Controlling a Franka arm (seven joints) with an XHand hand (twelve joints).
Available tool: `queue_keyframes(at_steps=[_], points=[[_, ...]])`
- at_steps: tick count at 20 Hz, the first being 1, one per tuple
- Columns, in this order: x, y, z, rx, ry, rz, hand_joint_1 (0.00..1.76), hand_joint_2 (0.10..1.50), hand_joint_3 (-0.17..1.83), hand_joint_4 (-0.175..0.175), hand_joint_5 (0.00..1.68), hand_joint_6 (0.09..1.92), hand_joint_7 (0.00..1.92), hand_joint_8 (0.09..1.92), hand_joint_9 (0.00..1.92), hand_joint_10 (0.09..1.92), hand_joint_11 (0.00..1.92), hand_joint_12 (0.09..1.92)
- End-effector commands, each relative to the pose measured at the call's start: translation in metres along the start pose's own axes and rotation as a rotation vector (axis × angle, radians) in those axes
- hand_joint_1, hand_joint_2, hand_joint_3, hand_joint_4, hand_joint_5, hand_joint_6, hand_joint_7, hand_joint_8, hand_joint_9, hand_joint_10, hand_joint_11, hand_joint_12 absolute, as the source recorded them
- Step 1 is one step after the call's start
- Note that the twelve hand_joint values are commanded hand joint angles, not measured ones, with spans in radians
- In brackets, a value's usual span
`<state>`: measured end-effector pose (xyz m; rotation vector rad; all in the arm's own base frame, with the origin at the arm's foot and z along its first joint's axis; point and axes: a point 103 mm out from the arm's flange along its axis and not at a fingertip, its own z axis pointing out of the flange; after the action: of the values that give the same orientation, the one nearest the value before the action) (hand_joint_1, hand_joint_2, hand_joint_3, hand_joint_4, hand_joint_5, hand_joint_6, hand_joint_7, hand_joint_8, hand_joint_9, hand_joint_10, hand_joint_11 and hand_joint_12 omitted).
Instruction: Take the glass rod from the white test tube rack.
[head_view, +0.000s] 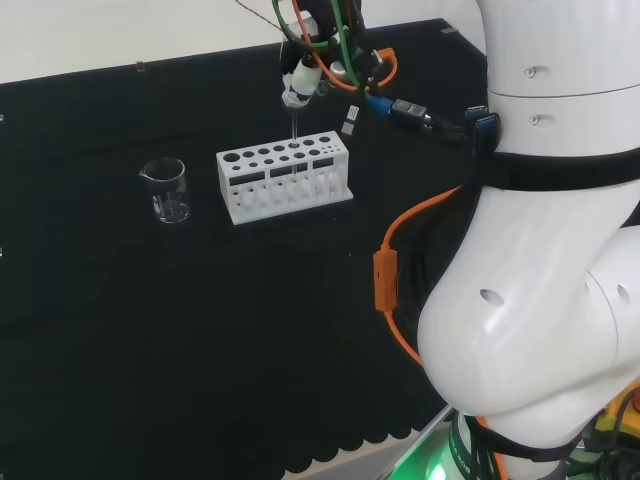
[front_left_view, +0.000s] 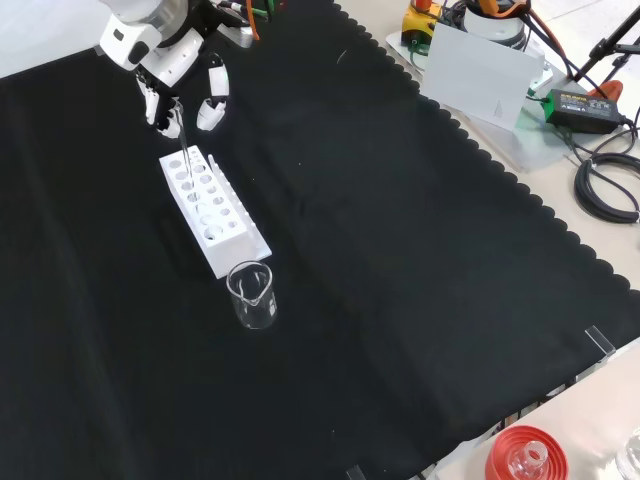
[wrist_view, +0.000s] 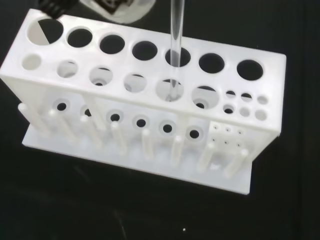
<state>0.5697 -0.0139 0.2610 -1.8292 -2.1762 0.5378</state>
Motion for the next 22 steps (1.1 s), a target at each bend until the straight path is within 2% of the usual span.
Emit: queue_keyframes(at_steps=[1, 4, 6, 9, 11, 12, 13, 15, 16, 18, 22], points=[[0.004, 0.004, -0.001, -0.004, -0.002, 0.001, 0.96, 0.75, 0.71, -0.144, 0.66, 1.02, 0.92, 0.75, 1.23, 0.49, 1.22, 0.99], [0.006, 0.007, 0.0, -0.004, -0.008, -0.004, 0.97, 0.75, 0.71, -0.148, 0.67, 1.03, 0.93, 0.75, 1.24, 0.48, 1.23, 0.98], [0.007, 0.008, 0.0, -0.03, -0.027, -0.008, 1.01, 0.75, 0.72, -0.163, 0.69, 1.03, 0.96, 0.75, 1.27, 0.46, 1.27, 0.95], [0.007, 0.007, -0.001, -0.108, -0.043, -0.014, 1.11, 1.0, 0.31, -0.174, 0.85, 1.14, 1.1, 0.74, 1.38, 0.4, 1.44, 0.79], [0.011, 0.006, -0.005, -0.155, -0.077, -0.019, 1.21, 1.07, 0.13, -0.175, 0.91, 1.08, 1.04, 0.93, 1.43, 0.4, 1.48, 0.7], [0.016, 0.004, -0.009, -0.163, -0.111, -0.011, 1.24, 1.07, 0.09, -0.161, 0.92, 1.06, 1.08, 0.91, 1.45, 0.41, 1.48, 0.66], [0.018, 0.001, -0.012, -0.187, -0.125, -0.009, 1.26, 1.0, 0.2, -0.158, 0.92, 1.05, 1.13, 0.89, 1.46, 0.47, 1.51, 0.58], [0.013, -0.001, -0.014, -0.271, -0.081, -0.038, 1.29, 0.78, 0.56, -0.169, 0.98, 1.02, 1.24, 0.85, 1.52, 0.54, 1.58, 0.5], [0.011, -0.002, -0.013, -0.305, -0.067, -0.052, 1.3, 0.72, 0.66, -0.173, 1.0, 1.01, 1.27, 0.85, 1.54, 0.55, 1.59, 0.49], [0.008, -0.006, -0.014, -0.36, -0.049, -0.071, 1.31, 0.67, 0.75, -0.175, 1.02, 0.99, 1.3, 0.83, 1.57, 0.55, 1.61, 0.48], [0.009, -0.015, -0.022, -0.409, -0.033, -0.078, 1.31, 0.68, 0.7, -0.175, 1.04, 0.91, 1.32, 0.79, 1.61, 0.52, 1.62, 0.48]])
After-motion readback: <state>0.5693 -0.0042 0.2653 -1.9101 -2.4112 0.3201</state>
